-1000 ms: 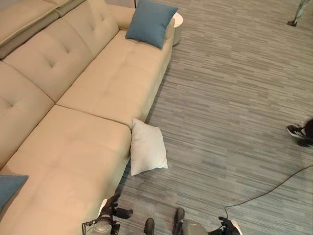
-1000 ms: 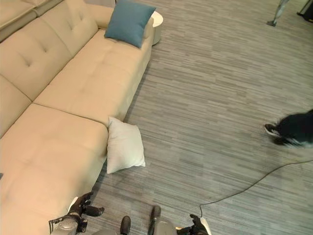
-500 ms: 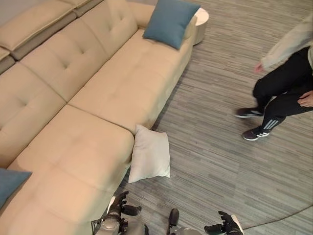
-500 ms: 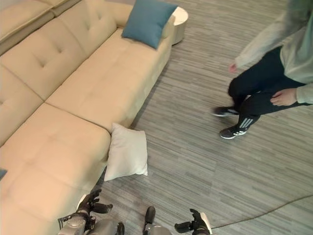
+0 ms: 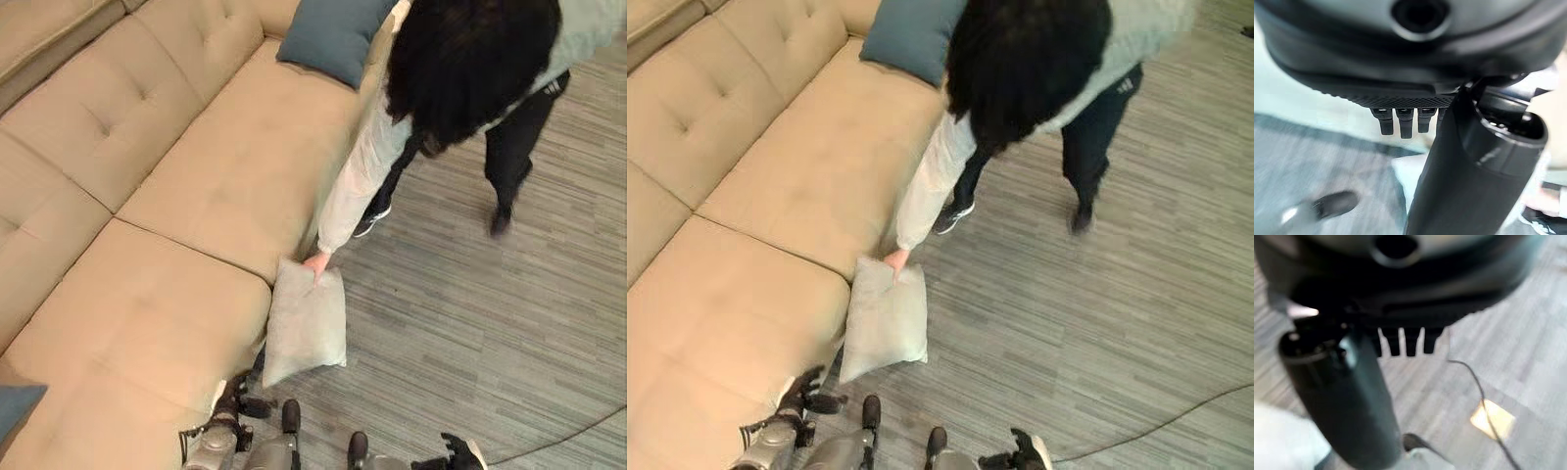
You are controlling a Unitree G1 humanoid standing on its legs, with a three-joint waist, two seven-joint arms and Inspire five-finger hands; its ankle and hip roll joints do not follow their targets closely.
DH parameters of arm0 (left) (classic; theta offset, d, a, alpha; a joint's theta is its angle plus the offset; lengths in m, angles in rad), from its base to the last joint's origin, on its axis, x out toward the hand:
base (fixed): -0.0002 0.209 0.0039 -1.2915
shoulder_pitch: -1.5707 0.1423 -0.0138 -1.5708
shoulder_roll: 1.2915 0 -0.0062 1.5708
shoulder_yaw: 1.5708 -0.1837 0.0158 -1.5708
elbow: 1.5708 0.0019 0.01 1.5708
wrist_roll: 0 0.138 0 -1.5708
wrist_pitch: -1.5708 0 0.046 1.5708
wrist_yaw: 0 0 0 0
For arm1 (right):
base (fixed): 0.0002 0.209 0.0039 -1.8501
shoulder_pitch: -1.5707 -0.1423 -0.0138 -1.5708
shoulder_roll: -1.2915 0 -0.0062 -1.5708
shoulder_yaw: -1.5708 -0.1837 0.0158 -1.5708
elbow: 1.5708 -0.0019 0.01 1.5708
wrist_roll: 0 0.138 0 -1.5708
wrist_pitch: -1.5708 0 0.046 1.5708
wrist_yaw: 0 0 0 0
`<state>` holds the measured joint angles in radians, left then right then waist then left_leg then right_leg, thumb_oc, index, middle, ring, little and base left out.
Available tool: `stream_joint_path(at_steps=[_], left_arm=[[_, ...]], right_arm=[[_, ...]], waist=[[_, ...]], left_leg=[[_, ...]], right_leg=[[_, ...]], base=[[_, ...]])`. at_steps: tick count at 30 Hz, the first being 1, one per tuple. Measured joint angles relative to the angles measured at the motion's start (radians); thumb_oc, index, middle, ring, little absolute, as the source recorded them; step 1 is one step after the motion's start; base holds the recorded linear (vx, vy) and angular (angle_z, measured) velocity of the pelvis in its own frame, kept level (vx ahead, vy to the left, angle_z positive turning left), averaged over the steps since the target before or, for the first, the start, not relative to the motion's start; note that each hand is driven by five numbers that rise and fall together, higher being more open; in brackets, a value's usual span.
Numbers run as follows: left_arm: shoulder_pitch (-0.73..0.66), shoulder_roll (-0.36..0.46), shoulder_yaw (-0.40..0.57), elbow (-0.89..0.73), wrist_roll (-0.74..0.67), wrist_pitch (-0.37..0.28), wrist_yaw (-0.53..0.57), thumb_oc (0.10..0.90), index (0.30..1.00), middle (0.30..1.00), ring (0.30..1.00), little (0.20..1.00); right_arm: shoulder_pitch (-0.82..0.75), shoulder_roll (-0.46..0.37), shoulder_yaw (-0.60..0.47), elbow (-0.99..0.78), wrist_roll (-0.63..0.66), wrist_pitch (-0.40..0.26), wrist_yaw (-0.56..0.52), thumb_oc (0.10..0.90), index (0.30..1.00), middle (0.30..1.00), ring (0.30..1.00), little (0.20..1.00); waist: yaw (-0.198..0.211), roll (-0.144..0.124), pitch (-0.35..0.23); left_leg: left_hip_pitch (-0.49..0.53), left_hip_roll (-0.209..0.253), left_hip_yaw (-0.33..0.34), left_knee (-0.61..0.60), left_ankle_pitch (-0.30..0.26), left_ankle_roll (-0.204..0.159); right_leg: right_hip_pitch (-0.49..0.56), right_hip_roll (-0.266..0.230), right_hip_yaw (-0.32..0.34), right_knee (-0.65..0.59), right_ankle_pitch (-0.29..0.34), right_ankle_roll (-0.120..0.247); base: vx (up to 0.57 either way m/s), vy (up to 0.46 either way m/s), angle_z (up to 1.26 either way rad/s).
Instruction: Pick up all the scattered cushions and arrange them neatly on the sofa.
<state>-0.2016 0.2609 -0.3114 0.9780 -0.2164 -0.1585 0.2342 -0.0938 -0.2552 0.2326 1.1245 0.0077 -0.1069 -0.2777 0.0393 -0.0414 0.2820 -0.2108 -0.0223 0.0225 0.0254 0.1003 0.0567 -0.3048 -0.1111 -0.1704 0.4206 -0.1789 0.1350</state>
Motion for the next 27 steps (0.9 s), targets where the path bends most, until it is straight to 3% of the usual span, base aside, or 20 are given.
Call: stream_joint_path(at_steps=[1,2,3,8,13,24,27], left_arm=[[-0.033,0.017,-0.002,-0.006,0.000,-0.005,0.014,0.800,0.900,0.900,0.900,0.900],[-0.085,0.043,-0.001,-0.005,0.000,-0.009,0.019,0.800,0.900,0.900,0.900,0.900],[-0.109,0.041,-0.003,-0.006,-0.004,-0.014,0.025,0.800,0.900,0.900,0.900,0.900],[-0.171,0.037,-0.007,-0.005,-0.044,-0.021,0.046,0.800,0.900,0.900,0.900,0.900],[-0.192,0.026,-0.029,0.001,-0.065,-0.021,0.048,0.800,0.900,0.900,0.900,0.900],[-0.187,0.010,-0.027,-0.008,-0.078,-0.034,0.057,0.800,0.900,0.900,0.900,0.900],[-0.130,0.008,-0.025,-0.020,-0.075,-0.033,0.049,0.800,0.900,0.900,0.900,0.900]], right_arm=[[-0.026,0.001,0.016,-0.004,0.000,-0.004,-0.001,0.800,0.900,0.900,0.900,0.900],[-0.066,0.008,0.027,-0.004,0.000,-0.014,-0.001,0.800,0.900,0.900,0.900,0.900],[-0.088,0.012,0.024,-0.004,0.004,-0.019,-0.006,0.800,0.900,0.900,0.900,0.900],[-0.181,0.010,0.020,0.001,0.020,-0.028,-0.014,0.800,0.900,0.900,0.900,0.900],[-0.193,0.010,0.026,0.008,0.047,-0.027,-0.017,0.800,0.900,0.900,0.900,0.900],[-0.191,0.008,0.034,0.006,0.046,-0.035,-0.034,0.800,0.900,0.900,0.900,0.900],[-0.177,0.009,0.032,0.008,0.046,-0.025,-0.031,0.800,0.900,0.900,0.900,0.900]], waist=[[0.005,-0.019,0.017],[0.007,-0.060,0.045],[0.007,-0.078,0.060],[0.026,-0.068,0.107],[0.022,-0.066,0.127],[0.004,-0.060,0.117],[0.003,-0.057,0.113]], left_leg=[[-0.028,-0.009,-0.004,0.008,0.003,0.001],[-0.051,-0.034,-0.007,0.010,0.012,0.000],[-0.074,-0.047,-0.014,0.017,0.013,-0.002],[-0.192,-0.014,-0.024,0.023,0.019,-0.029],[-0.208,-0.008,-0.024,0.001,0.034,-0.028],[-0.069,-0.009,-0.020,-0.072,0.032,-0.031],[0.011,-0.012,-0.012,-0.088,0.030,-0.035]], right_leg=[[-0.033,0.001,0.008,-0.029,0.001,-0.003],[-0.056,-0.015,0.008,-0.099,0.052,-0.030],[-0.069,-0.016,0.009,-0.121,0.125,-0.079],[-0.113,0.032,0.009,-0.280,0.226,-0.085],[-0.101,0.047,0.008,-0.365,0.278,-0.098],[0.058,0.055,0.001,-0.478,0.294,-0.098],[0.135,0.053,0.008,-0.500,0.294,-0.097]], base=[[-0.14,-0.023,0.52],[-0.13,-0.011,0.50],[-0.14,-0.023,0.41],[-0.08,-0.025,-0.07],[0.01,0.000,-0.03],[0.07,0.005,0.00],[0.13,0.020,-0.07]])
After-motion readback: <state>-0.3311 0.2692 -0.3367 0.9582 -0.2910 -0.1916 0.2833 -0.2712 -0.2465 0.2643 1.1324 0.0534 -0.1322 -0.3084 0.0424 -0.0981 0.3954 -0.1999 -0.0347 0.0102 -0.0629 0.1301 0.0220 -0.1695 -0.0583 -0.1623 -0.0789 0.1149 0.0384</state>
